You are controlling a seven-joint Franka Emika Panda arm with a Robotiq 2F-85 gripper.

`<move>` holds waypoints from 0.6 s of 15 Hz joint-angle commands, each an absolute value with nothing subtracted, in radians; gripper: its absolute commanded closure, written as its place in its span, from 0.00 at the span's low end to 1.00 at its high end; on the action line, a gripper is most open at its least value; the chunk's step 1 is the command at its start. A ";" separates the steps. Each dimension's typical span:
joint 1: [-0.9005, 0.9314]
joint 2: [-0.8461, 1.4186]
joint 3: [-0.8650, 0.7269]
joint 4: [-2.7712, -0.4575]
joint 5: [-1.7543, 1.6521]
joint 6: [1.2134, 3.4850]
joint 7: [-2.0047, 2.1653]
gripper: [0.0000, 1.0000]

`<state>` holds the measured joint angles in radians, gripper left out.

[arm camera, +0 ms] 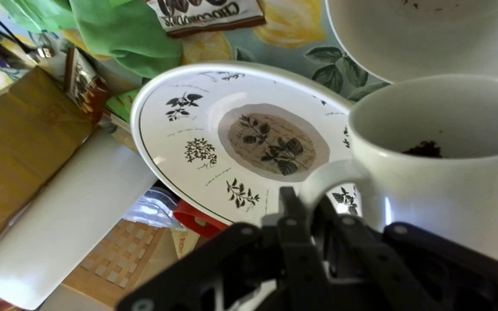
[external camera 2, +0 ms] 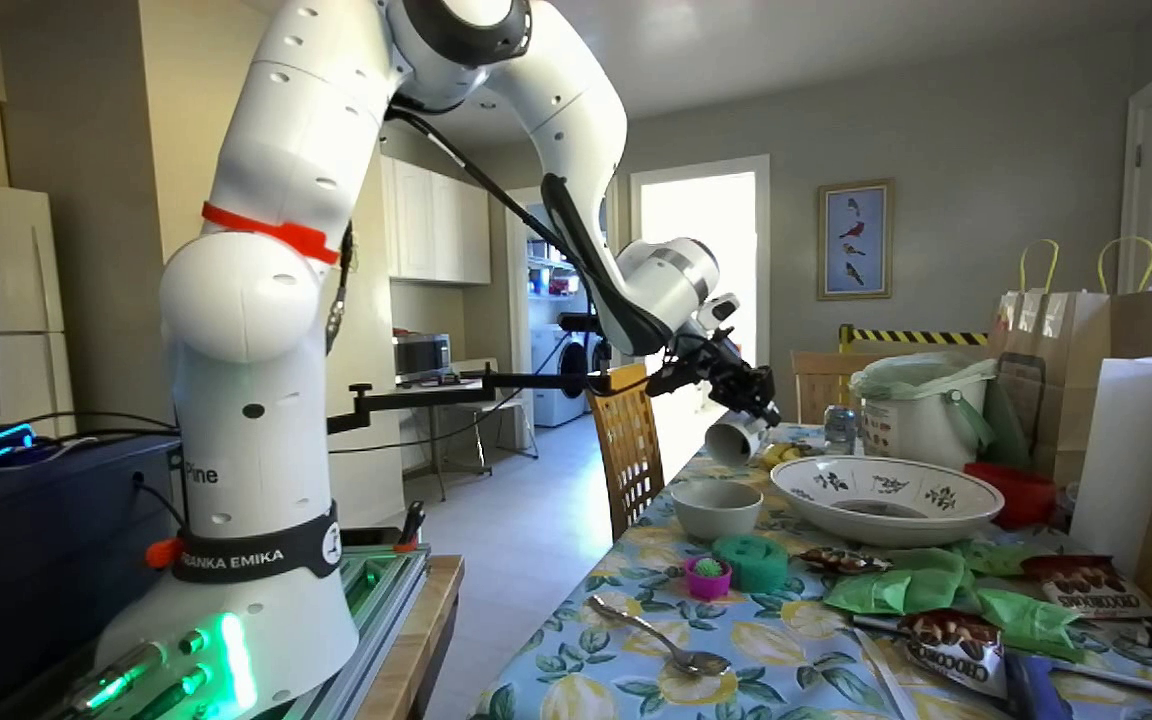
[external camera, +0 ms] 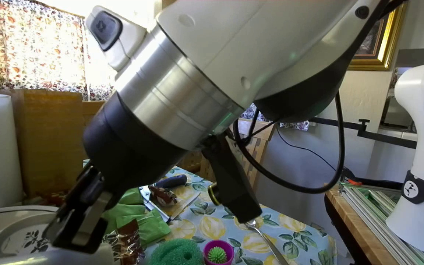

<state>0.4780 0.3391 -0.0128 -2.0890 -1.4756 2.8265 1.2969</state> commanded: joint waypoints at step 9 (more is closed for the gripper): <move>0.480 0.291 -0.008 -2.090 -1.721 2.852 1.632 0.97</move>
<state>0.4781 0.3205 -0.0067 -2.0882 -1.6164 2.8209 1.4322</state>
